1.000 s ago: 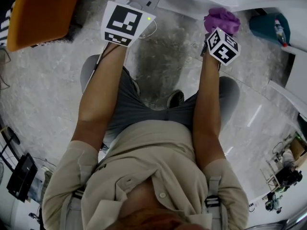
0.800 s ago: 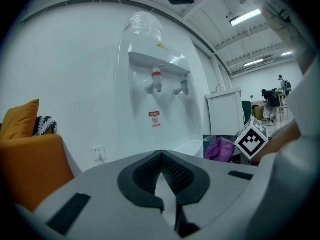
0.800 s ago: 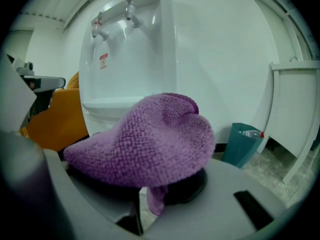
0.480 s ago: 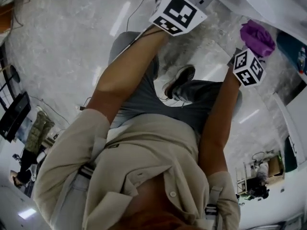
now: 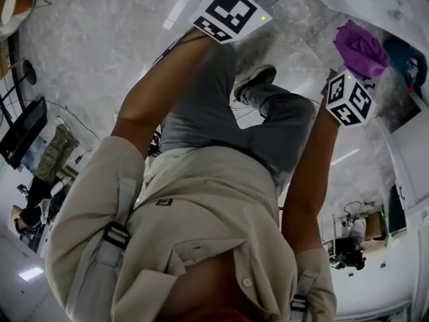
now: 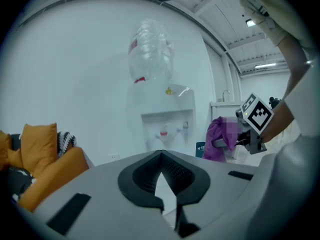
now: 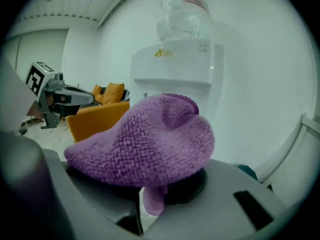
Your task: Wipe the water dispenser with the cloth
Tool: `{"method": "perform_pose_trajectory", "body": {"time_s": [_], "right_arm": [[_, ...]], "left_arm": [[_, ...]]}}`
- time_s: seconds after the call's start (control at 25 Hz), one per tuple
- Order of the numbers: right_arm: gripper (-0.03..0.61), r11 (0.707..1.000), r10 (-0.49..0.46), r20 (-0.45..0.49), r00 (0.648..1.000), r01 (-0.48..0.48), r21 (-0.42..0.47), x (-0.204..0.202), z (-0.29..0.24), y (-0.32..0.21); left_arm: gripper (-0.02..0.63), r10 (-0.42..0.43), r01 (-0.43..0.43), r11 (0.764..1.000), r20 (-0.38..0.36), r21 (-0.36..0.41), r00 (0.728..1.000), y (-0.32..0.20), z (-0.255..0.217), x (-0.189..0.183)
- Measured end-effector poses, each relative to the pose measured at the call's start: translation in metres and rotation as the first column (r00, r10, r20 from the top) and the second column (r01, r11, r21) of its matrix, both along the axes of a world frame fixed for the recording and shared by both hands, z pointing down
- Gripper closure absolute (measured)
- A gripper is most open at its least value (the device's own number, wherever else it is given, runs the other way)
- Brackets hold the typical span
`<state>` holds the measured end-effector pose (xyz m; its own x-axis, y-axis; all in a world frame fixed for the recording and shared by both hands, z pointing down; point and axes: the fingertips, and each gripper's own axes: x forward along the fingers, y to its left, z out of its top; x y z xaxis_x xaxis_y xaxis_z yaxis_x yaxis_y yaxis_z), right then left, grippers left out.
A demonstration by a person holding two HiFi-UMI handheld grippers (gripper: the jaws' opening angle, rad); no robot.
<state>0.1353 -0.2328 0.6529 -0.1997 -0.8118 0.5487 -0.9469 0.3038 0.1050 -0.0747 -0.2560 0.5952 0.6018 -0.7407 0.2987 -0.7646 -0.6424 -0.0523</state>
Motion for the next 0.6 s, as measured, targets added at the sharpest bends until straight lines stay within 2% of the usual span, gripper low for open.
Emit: {"method": "perform_pose_trajectory", "body": {"time_s": [0.32, 0.6], "right_arm": [[0.515, 0.991, -0.130, 0.028, 0.991, 0.129, 0.033, -0.036, -0.188, 0.019], [0.515, 0.978, -0.182, 0.027, 0.983, 0.178, 0.110, -0.042, -0.328, 0.039]], "left_arm": [[0.598, -0.010, 0.005, 0.998, 0.081, 0.066, 0.997, 0.027, -0.187, -0.046], [0.598, -0.010, -0.003, 0.994, 0.116, 0.112, 0.993, 0.061, -0.303, -0.058]]}}
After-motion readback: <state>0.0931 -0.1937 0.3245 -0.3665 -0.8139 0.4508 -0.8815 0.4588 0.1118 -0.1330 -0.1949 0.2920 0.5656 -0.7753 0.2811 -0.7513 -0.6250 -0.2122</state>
